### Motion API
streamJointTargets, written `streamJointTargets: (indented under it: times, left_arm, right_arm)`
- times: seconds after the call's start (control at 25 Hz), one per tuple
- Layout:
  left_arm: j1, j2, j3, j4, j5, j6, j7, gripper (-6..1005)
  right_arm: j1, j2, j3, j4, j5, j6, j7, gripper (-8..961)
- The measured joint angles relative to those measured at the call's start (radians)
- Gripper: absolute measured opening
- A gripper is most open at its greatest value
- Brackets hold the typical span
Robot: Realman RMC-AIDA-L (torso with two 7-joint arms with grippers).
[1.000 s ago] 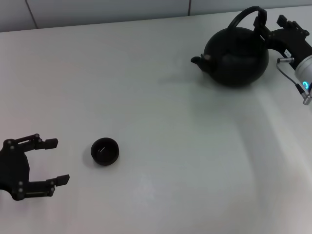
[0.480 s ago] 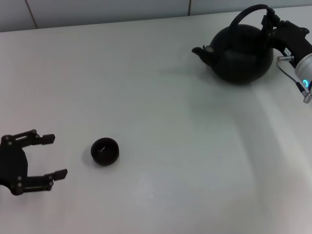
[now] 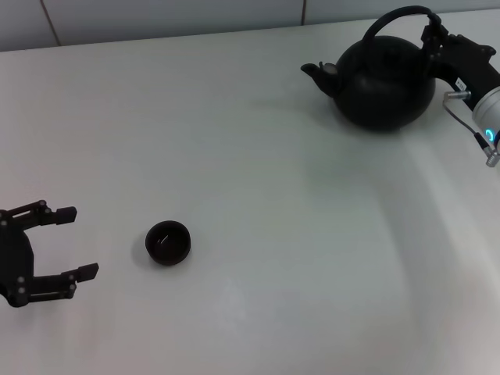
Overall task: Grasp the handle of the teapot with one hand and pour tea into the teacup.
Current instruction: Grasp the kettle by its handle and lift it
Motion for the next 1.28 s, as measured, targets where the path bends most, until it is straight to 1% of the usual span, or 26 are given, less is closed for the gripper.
streamJointTargets:
  times: [0.24,0.52,0.56,0.6,0.76,1.0,1.28]
  left_arm:
    - [0.001,0.003,0.001,0.0,0.001,0.001,0.0,847]
    - [0.002,0.004,0.006,0.0,0.001,0.001,-0.001,847]
    - [0.002,0.004,0.006,0.0,0.001,0.001,-0.001,847]
    - [0.002,0.004,0.006,0.0,0.001,0.001,-0.001,847]
    - [0.003,0.003,0.002,0.0,0.001,-0.002,0.0,847]
    - [0.008,0.002,0.0,0.0,0.001,-0.005,0.001,847]
    - [0.012,0.002,0.0,0.0,0.0,0.0,0.011,846]
  right_arm:
    - [0.0,0.001,-0.007,0.003,-0.006,-0.007,-0.001,112]
    - [0.004,0.002,-0.048,0.004,-0.02,-0.028,-0.003,106]
    - [0.0,0.002,-0.068,0.004,-0.022,-0.063,-0.004,105]
    - [0.0,0.002,-0.068,0.004,-0.022,-0.063,-0.004,105]
    - [-0.013,0.0,-0.126,-0.004,-0.023,-0.145,0.003,103]
    - [-0.005,-0.001,-0.137,-0.009,-0.023,-0.151,-0.002,101]
    - [0.022,0.0,-0.141,-0.009,-0.023,-0.147,0.003,102]
